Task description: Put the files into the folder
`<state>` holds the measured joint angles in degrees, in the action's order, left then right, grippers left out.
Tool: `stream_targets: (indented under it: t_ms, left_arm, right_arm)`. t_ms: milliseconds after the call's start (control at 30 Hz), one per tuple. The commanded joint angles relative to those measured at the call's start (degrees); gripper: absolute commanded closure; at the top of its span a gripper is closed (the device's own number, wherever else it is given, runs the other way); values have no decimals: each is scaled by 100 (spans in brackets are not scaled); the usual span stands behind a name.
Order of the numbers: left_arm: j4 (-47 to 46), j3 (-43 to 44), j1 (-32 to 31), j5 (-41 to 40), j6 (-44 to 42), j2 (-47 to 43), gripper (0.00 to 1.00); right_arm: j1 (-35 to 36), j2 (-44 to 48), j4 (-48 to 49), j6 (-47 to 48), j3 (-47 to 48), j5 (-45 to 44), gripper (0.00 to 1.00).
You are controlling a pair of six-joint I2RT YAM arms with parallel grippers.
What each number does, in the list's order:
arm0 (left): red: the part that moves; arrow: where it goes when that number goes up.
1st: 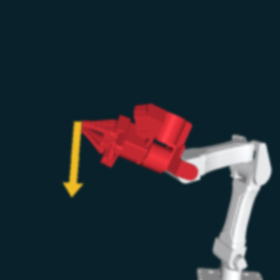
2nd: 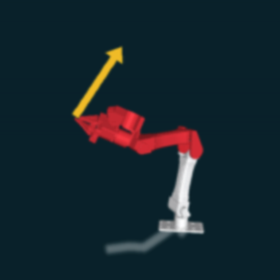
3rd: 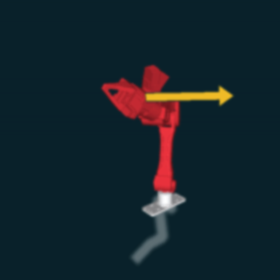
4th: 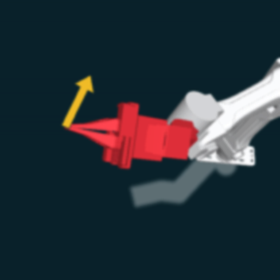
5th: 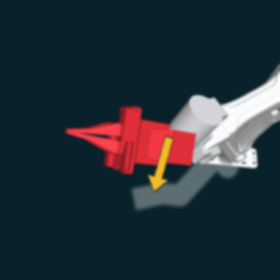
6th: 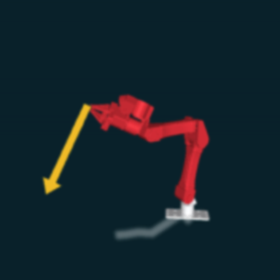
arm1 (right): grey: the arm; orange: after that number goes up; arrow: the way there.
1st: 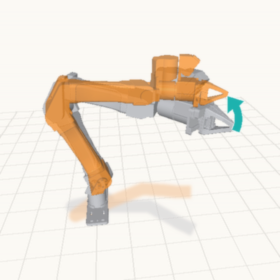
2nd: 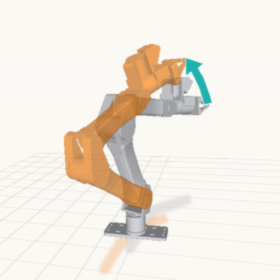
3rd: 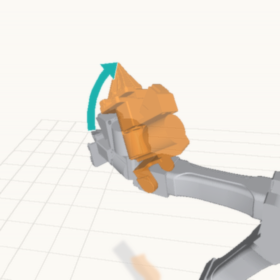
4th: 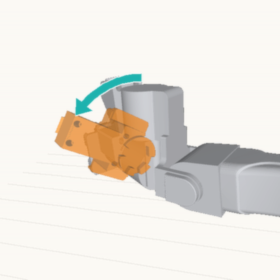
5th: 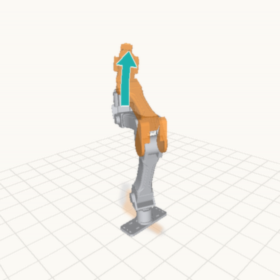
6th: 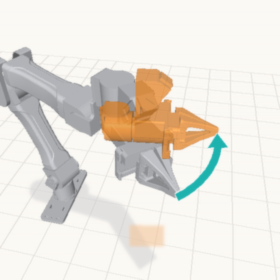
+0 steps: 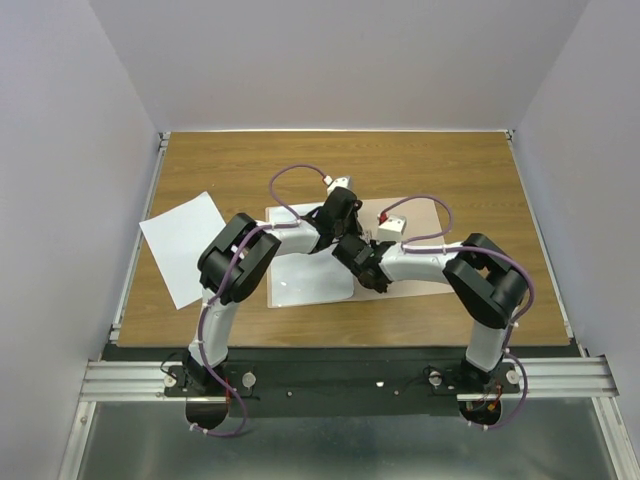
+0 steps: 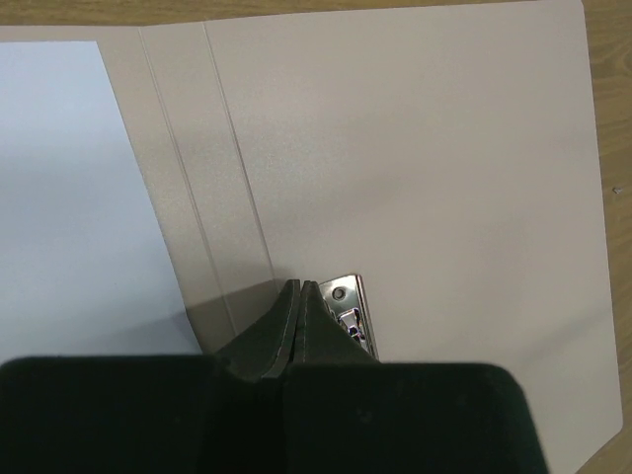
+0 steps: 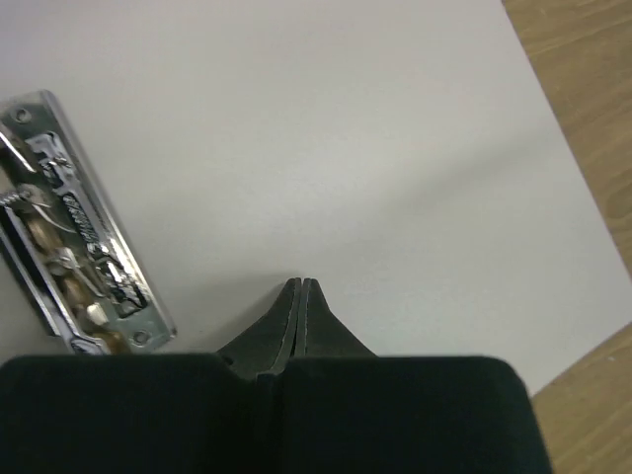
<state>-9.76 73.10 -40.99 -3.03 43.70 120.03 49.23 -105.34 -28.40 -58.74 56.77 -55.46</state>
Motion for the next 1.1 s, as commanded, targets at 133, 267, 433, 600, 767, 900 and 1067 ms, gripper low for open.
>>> stream_targets:
  t_ms: [133, 267, 433, 600, 767, 900, 1067]
  left_arm:
    - [827, -314, -49, 197, -257, 276, 100]
    - [783, -384, -32, 276, -196, 232, 100]
    - [765, -446, -23, 276, -152, 144, 100]
    - [765, -481, -5, 250, -143, 109, 100]
    - [756, -472, -5, 268, -143, 135, 100]
    - [756, -481, 4, 268, -134, 144, 100]
    - [765, -490, 39, 259, -143, 144, 100]
  right_arm:
    - [-10, 820, -81, 544, -182, 970, 99]
    - [-554, 1735, 1563, 1215, -903, 3204, 99]
    - [-1179, 1693, 2084, 1260, -1098, 4822, 88]
    - [-1662, 1508, 2969, 1225, -1326, 5914, 76]
    - [-1785, 1271, 3086, 1146, -1292, 6012, 75]
    - [-1882, 1157, 3209, 1040, -1344, 6073, 75]
    - [-1970, 963, 3288, 970, -1379, 6240, 81]
